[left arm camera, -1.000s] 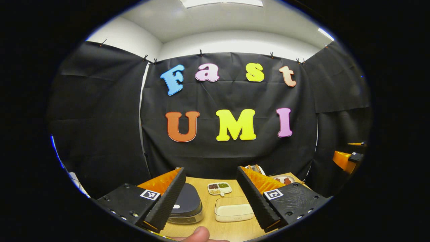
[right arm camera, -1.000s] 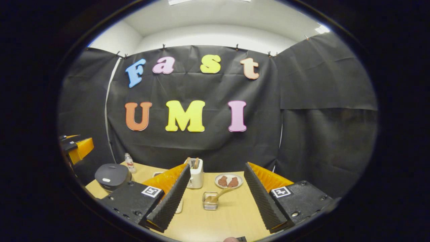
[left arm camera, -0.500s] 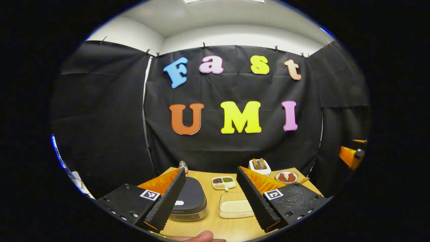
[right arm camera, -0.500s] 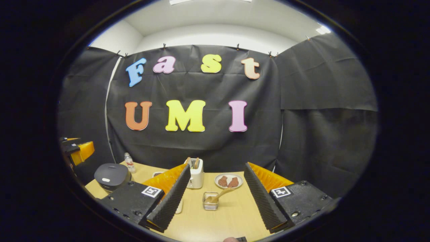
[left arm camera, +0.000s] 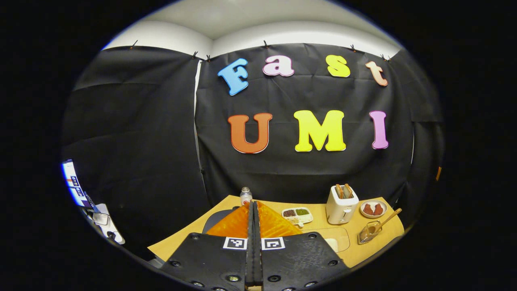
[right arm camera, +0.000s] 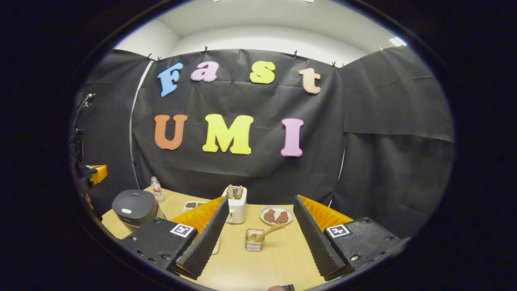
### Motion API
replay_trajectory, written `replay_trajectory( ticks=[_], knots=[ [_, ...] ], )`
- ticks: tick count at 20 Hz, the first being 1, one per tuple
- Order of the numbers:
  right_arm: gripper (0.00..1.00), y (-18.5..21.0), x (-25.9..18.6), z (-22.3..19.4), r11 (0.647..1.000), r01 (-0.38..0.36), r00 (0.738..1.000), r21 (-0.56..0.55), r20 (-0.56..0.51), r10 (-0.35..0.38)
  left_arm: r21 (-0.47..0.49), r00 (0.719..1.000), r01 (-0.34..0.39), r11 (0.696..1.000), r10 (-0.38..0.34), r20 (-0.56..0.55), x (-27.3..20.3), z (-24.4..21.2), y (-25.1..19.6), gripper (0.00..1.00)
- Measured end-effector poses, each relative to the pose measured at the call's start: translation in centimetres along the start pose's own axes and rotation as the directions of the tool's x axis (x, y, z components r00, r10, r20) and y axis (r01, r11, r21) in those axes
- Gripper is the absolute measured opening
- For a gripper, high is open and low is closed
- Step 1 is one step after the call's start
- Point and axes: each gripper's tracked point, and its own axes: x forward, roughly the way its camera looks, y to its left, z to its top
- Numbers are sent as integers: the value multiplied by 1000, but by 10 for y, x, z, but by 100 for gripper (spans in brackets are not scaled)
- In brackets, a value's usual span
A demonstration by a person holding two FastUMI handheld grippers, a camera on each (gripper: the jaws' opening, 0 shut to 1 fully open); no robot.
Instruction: Close the left gripper, press the button to open the rice cooker; take a wooden spoon from the chopstick holder with the right hand, scoop a spoonful of rice and pour it into the rice cooker, then put the wooden spoon back into the chopstick holder.
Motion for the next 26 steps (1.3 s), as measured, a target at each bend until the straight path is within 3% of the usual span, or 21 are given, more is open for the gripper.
replay_trajectory(
  ticks=[4, 7, 15, 16, 18, 26],
  knots=[
    [100, 16, 6, 0, 1000, -17, 1000, -18, -10, 17, 6, 999, -26, 1000, 27, -39, 23, -27, 13, 0],
    [100, 28, 11, -1, 999, -33, 999, -33, -22, 32, -15, 988, -36, 999, 34, -149, 42, -71, 17, 0],
    [100, 46, 17, -10, 996, -57, 997, -63, -63, 53, -5, 906, -110, 994, 98, -412, 69, -177, 44, 0],
    [100, 47, 17, -11, 996, -59, 996, -63, -69, 55, -7, 895, -115, 993, 101, -434, 67, -183, 44, 0],
    [100, 49, 18, -14, 996, -64, 995, -59, -76, 59, 10, 903, -107, 994, 102, -418, 68, -183, 43, 0],
    [100, 59, 23, -24, 996, -85, 991, -25, -105, 82, 57, 890, -76, 995, 94, -446, 66, -192, 42, 0]
  ],
)
